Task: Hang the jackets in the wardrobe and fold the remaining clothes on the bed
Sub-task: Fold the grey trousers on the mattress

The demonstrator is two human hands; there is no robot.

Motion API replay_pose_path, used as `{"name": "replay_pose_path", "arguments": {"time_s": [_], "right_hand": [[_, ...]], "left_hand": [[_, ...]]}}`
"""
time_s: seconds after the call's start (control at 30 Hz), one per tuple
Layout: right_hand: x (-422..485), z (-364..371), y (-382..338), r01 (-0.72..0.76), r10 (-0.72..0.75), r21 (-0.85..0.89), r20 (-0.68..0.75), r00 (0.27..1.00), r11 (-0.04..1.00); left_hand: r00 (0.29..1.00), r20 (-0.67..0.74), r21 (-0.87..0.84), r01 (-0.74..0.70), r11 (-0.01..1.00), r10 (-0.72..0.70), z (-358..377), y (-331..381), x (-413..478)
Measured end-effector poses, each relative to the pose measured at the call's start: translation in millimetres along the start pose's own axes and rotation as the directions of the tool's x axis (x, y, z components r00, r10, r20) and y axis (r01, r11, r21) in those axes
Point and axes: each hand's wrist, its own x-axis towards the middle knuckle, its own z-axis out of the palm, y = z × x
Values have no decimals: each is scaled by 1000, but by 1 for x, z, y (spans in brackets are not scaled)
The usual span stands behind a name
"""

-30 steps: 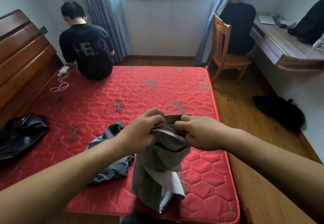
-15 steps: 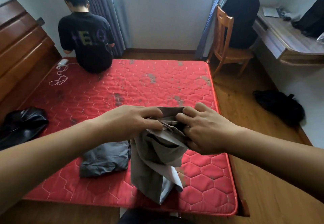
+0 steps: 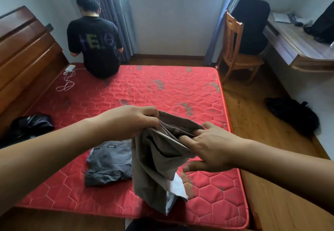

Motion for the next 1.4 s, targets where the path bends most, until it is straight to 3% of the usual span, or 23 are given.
{"name": "replay_pose_path", "arguments": {"time_s": [0.2,0.37,0.53,0.7,0.9,0.97,1.07,1.17,1.27,1.4], "right_hand": [[-12,-19,25,0,11,51,-230,973,999],[-21,-34,26,3,28,103,-299,954,995],[-29,-72,17,-43,119,166,-482,868,985],[-51,-129,19,-93,252,310,-524,814,946],[-68,-168,22,-6,389,543,-594,704,840],[-67,-166,21,-21,416,564,-582,698,825],[-63,-158,20,-166,317,286,-641,699,944],[-61,-153,26,-207,235,121,-649,724,971],[-59,-155,26,-170,211,125,-598,773,978],[-59,-161,23,-116,211,211,-517,830,971]], "left_hand": [[998,-44,1,51,999,-51,-1,-16,-11],[998,-37,28,60,998,-59,-10,-16,-19],[987,-153,-60,29,998,-38,-45,-8,-18],[951,-302,-156,24,988,-70,-102,-2,-17],[930,-356,-250,1,968,-93,-144,4,-20],[921,-373,-280,0,960,-109,-144,3,-21],[893,-421,-327,13,945,-158,-140,2,-22],[879,-449,-310,16,950,-162,-140,5,-23],[878,-467,-209,9,978,-108,-145,7,-24],[873,-474,-209,20,978,-119,-150,4,-25]]}}
